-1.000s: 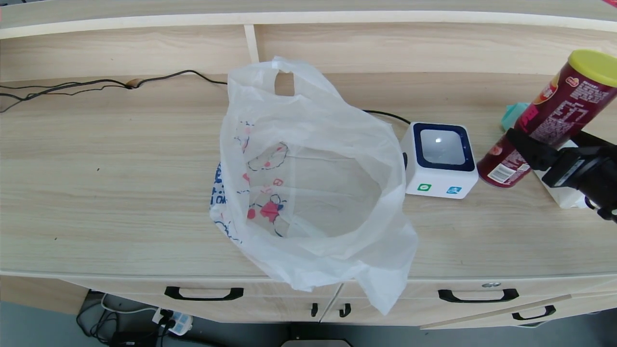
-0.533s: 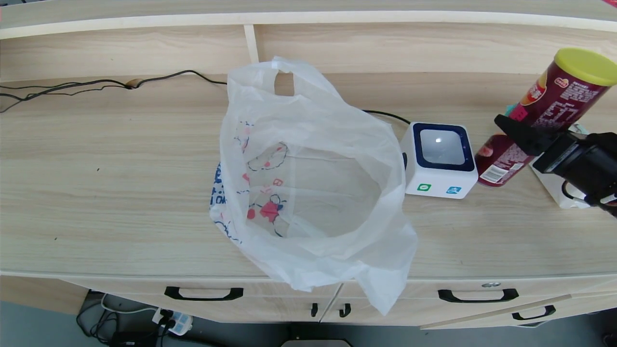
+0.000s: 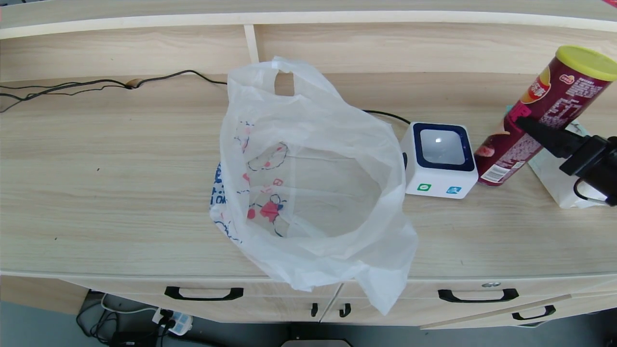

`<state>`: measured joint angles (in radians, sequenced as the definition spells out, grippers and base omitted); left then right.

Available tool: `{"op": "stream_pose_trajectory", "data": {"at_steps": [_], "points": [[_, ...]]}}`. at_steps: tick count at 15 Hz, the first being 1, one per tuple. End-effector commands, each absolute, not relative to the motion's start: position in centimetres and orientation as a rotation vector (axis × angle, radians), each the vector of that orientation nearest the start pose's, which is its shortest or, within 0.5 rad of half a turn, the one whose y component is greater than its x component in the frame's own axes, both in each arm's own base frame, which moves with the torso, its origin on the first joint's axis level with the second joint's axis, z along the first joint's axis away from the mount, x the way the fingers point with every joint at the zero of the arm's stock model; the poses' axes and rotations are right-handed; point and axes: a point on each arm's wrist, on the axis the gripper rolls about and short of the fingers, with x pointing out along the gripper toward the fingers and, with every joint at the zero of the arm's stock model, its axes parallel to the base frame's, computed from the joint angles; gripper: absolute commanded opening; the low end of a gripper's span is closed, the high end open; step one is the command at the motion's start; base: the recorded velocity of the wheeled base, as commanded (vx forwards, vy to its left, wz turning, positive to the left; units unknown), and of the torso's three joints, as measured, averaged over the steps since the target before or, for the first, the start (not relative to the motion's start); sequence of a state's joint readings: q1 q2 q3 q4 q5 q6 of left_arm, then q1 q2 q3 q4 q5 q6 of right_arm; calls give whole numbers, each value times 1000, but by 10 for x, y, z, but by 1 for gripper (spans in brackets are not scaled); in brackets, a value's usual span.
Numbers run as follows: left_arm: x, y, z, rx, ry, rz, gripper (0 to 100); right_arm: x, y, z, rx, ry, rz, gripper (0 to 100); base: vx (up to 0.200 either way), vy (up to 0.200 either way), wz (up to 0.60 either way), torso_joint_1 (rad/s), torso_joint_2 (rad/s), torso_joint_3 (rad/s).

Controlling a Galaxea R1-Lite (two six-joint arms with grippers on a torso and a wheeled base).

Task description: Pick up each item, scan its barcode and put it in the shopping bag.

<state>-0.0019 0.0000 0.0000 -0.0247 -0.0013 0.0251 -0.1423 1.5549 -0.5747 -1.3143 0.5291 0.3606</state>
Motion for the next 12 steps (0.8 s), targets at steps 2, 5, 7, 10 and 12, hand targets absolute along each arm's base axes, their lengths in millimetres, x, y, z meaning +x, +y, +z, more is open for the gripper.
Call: {"op": "stream_pose_trajectory", "data": {"at_steps": [2,5,7,10,12], "points": [[-23,0,78,23,-25,-3,100,275,-43,204,215,-265,549,100,0,0,0,0,0,0],[-23,0,78,23,-26,-3,100,268,-28,220,262,-277,660,100,0,0,0,0,0,0],[-23,0,78,23,-25,-3,100,270,-25,224,260,-287,683,100,0,0,0,0,0,0],[-23,0,78,21,-25,-3,100,273,-25,232,262,-310,692,100,0,0,0,0,0,0],[-23,0,78,21,-26,-3,100,274,-26,233,259,-316,695,100,0,0,0,0,0,0]]}}
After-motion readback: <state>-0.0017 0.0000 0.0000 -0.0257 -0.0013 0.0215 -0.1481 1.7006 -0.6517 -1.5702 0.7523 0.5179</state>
